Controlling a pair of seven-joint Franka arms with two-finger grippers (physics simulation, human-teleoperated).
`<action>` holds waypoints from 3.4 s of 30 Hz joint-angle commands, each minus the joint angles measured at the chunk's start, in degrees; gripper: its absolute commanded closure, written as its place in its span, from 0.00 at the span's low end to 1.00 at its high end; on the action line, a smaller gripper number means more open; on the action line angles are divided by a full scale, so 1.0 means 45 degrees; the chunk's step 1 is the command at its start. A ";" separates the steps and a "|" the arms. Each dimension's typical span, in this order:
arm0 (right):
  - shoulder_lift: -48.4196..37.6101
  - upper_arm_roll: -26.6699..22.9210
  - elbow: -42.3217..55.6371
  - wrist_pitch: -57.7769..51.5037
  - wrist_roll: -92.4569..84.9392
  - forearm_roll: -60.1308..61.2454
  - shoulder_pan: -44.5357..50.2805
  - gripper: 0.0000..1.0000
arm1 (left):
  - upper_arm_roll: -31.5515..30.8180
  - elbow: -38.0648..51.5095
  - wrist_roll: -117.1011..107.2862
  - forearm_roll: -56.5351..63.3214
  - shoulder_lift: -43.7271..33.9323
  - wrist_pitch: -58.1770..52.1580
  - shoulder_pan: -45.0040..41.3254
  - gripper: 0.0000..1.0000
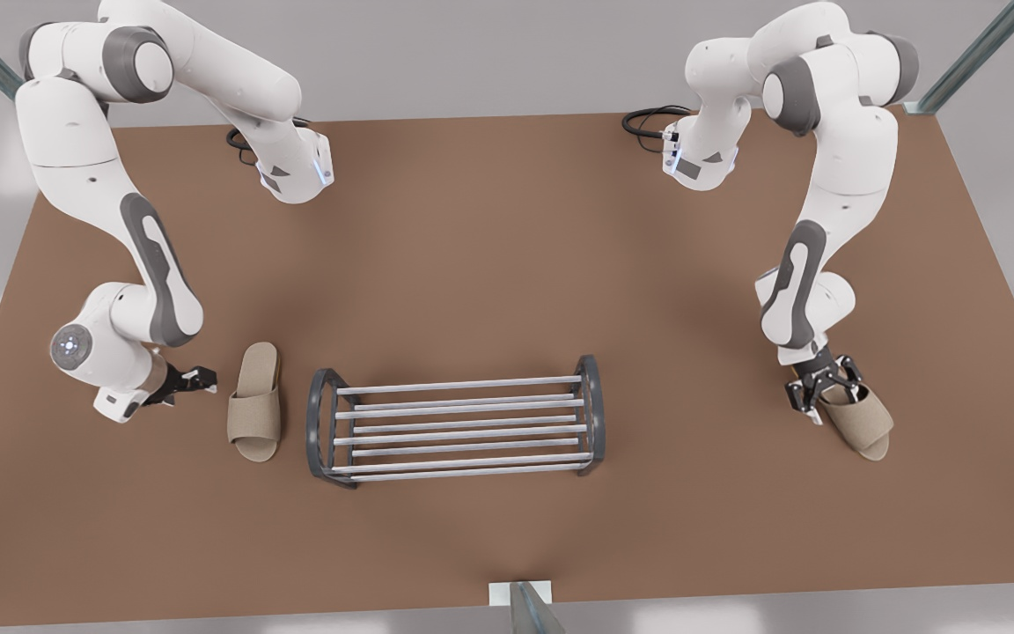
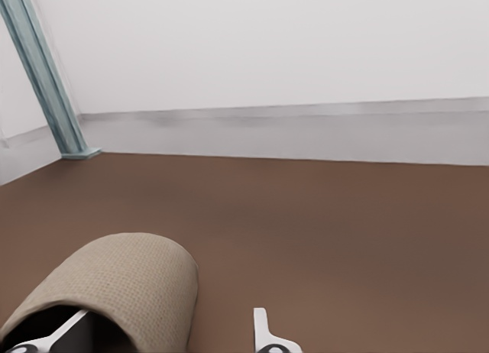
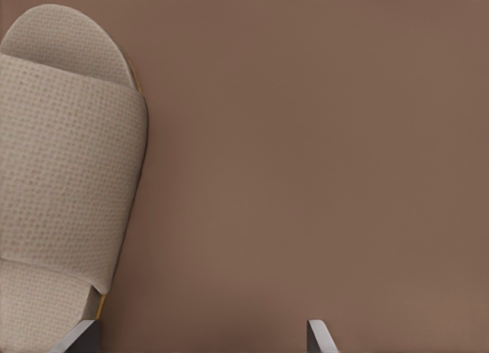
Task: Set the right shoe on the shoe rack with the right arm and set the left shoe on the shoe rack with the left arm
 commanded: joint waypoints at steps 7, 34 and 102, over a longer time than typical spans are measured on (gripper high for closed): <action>-0.0013 0.0092 -0.0031 -0.0318 0.0508 0.0073 0.0042 0.00 | 0.0001 0.0525 -1.0454 -0.0048 0.0527 -0.0059 0.0002 0.00; 0.0280 0.0170 0.0243 -0.0514 0.1386 0.0425 0.0882 0.00 | -0.0252 0.1210 -0.9536 -0.0165 -0.2870 0.3748 -0.1618 0.79; -0.2201 0.1596 0.4930 -0.5884 0.2012 0.1831 0.0862 0.79 | -0.7558 0.6014 -0.3462 -0.7060 -0.0020 -0.1191 -0.5271 0.00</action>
